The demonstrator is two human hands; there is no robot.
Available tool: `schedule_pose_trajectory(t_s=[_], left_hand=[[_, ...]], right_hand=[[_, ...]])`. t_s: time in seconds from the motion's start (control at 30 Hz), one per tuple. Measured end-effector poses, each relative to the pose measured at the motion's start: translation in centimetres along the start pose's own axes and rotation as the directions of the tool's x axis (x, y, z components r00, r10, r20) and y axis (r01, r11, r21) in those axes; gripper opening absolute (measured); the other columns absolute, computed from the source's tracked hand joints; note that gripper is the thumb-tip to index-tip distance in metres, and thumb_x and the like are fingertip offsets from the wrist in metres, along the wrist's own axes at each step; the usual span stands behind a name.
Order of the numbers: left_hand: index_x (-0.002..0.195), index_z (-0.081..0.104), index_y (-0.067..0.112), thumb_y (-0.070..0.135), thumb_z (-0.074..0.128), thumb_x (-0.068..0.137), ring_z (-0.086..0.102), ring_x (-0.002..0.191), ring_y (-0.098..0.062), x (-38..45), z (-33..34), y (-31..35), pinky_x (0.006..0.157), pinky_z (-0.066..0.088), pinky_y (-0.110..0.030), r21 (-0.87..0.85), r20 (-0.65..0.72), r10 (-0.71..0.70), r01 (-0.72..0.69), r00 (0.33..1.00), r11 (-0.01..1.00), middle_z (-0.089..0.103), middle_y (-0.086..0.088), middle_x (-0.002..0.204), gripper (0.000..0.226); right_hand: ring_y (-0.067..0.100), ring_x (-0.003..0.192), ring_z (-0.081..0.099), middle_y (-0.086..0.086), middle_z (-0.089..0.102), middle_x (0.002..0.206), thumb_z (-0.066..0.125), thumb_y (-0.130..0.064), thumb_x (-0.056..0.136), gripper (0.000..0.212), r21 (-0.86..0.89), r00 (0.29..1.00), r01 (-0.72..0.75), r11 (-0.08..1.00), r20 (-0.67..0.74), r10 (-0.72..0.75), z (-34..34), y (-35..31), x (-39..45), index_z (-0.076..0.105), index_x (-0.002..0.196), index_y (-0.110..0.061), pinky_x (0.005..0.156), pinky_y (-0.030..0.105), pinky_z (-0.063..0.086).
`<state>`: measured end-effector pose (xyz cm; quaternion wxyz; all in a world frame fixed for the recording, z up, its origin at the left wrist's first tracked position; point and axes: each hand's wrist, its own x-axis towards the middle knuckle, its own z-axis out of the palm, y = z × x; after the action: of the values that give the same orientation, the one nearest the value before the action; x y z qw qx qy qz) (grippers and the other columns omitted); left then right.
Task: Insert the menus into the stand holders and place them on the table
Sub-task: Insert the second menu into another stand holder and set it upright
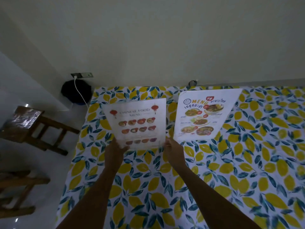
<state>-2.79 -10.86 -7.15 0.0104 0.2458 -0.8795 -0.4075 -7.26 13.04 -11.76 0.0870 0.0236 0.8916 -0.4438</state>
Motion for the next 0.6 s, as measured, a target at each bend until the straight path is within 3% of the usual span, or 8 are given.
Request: schedule_pose_trajectory(t_s=[0.07,0.23,0.43,0.6], left_hand=[[0.12,0.062,0.012,0.021,0.082,0.075,0.069,0.09,-0.022,0.7,-0.1,0.6,0.069,0.045,-0.027,0.02,-0.002,-0.005,0.005,1.0,1.0,0.075,-0.008,0.104,0.05],[0.115,0.064,0.01,0.024,0.08,0.077,0.059,0.074,-0.012,2.0,-0.1,1.4,0.052,0.035,-0.011,0.059,0.001,-0.033,0.032,0.999,0.998,0.074,-0.006,0.094,0.043],[0.122,0.061,0.015,0.024,0.082,0.075,0.07,0.09,-0.016,3.4,0.1,1.0,0.07,0.051,-0.026,0.023,0.014,-0.049,0.049,0.999,0.999,0.075,-0.005,0.107,0.052],[0.12,0.062,0.013,0.021,0.083,0.075,0.065,0.083,-0.012,3.4,0.1,1.2,0.067,0.047,-0.023,0.049,0.001,-0.026,0.026,1.0,0.998,0.075,-0.007,0.105,0.051]], right_hand=[[0.015,0.066,0.056,-0.001,0.059,0.074,0.049,-0.021,0.097,0.02,-0.004,1.0,-0.008,1.0,0.0,0.008,0.3,0.1,0.7,0.059,0.081,-0.014,0.055,0.022,0.037],[0.018,0.069,0.061,0.003,0.062,0.072,0.051,-0.025,0.097,0.023,0.01,0.999,-0.03,0.999,-0.023,0.031,0.9,0.2,1.5,0.055,0.077,-0.015,0.06,0.035,0.048],[0.017,0.072,0.06,0.002,0.063,0.079,0.05,-0.028,0.098,0.021,0.015,0.998,-0.002,1.0,-0.067,0.003,1.6,0.5,2.2,0.059,0.086,-0.014,0.062,0.036,0.05],[0.013,0.062,0.055,-0.002,0.058,0.069,0.052,-0.027,0.097,0.021,0.005,0.996,0.01,1.0,-0.087,-0.009,1.5,0.2,2.3,0.054,0.078,-0.018,0.053,0.027,0.041]])
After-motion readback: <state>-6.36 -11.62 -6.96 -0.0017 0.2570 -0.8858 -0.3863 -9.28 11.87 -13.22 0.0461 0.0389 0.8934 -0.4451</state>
